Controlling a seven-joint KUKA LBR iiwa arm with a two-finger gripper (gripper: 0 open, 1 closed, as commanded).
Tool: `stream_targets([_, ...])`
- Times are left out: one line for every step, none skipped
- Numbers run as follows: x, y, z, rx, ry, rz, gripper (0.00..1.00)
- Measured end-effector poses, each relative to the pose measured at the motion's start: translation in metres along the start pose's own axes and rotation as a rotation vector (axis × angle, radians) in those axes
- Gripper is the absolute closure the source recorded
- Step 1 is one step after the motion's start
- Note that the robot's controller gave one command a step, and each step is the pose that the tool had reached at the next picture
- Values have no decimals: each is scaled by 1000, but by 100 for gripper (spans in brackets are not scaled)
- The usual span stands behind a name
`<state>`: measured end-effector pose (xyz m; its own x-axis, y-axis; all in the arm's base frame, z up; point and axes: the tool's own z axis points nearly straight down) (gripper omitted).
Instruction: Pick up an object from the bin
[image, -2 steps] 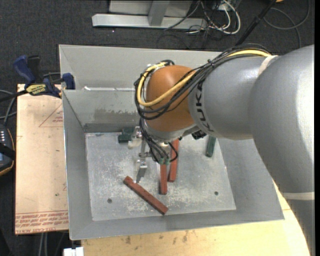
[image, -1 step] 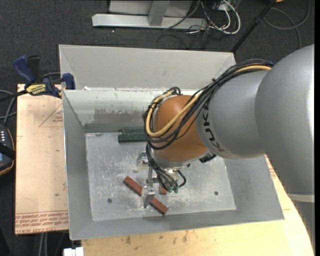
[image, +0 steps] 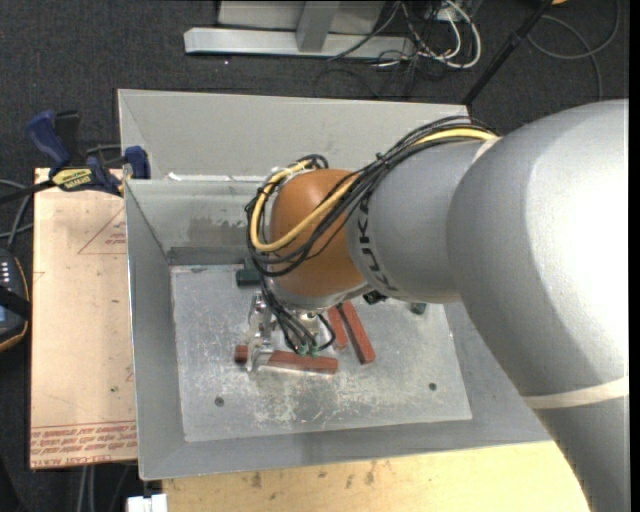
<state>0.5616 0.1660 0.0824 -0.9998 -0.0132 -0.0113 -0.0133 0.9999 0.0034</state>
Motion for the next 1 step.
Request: stream_targets([0,0,0,0,0,0,100])
